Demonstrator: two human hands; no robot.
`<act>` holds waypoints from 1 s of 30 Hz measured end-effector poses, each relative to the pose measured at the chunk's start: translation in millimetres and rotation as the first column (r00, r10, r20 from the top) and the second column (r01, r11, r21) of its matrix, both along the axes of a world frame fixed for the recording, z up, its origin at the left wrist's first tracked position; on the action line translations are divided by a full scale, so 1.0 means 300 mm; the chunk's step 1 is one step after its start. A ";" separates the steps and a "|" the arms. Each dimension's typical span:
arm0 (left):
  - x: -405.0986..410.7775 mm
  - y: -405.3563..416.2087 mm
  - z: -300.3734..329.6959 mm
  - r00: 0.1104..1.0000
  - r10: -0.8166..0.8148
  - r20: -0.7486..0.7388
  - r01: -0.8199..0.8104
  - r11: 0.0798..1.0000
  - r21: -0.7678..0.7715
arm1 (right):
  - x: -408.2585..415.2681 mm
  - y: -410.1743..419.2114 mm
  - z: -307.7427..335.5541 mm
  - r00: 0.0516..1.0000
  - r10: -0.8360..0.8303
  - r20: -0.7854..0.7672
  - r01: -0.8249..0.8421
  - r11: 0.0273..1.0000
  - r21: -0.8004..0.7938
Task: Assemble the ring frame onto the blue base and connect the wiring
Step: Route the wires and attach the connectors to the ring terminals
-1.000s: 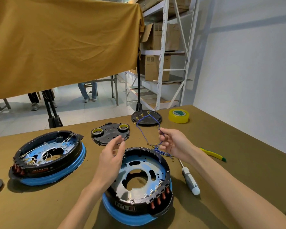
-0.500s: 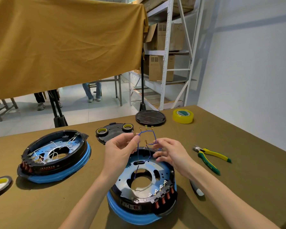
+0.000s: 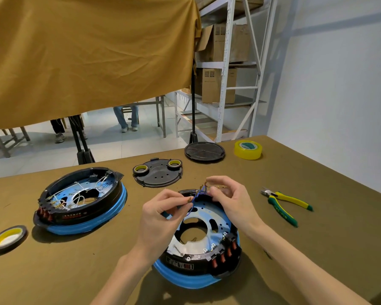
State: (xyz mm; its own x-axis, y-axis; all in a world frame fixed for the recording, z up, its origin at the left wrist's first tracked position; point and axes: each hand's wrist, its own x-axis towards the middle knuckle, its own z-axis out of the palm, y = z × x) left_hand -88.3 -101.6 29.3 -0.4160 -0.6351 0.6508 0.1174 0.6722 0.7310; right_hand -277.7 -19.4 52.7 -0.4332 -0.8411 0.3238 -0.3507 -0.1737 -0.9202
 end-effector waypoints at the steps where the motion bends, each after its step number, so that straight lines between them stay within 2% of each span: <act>1: 0.004 0.000 -0.008 0.999 0.006 0.032 -0.005 1.000 -0.028 | -0.007 0.002 -0.013 0.989 -0.109 -0.097 0.113 0.993 0.038; 3: 0.011 0.005 -0.017 0.995 0.011 0.101 -0.003 0.996 -0.084 | -0.026 0.006 -0.040 0.906 -0.250 -0.342 0.317 0.936 0.154; 5: 0.009 0.013 -0.021 0.979 0.023 0.202 0.015 0.982 -0.186 | -0.047 0.006 -0.072 0.835 -0.209 -0.509 0.418 0.843 0.338; 7: 0.000 0.025 -0.022 0.943 0.043 0.331 0.060 0.954 -0.294 | -0.063 -0.004 -0.112 0.828 -0.098 -0.552 0.412 0.773 0.482; 12: -0.021 0.036 -0.019 0.845 0.044 0.534 0.183 0.913 -0.365 | -0.122 -0.007 -0.134 0.921 0.054 -0.385 0.145 0.871 0.469; 17: -0.053 0.043 -0.007 0.745 0.099 0.660 0.255 0.871 -0.419 | -0.182 -0.062 -0.104 0.915 0.251 -0.315 -0.076 0.875 0.478; 21: -0.088 0.050 -0.005 0.637 0.021 0.771 0.312 0.907 -0.283 | -0.207 -0.109 -0.118 0.917 0.296 -0.269 -0.141 0.869 0.475; 26: -0.099 0.011 0.003 0.573 -0.127 0.809 0.313 0.947 -0.074 | -0.239 -0.146 -0.097 0.905 0.375 -0.199 -0.219 0.814 0.538; 30: -0.141 -0.012 -0.013 0.606 -0.101 0.789 0.193 0.981 -0.022 | -0.219 -0.157 -0.065 0.909 0.381 -0.167 -0.234 0.800 0.553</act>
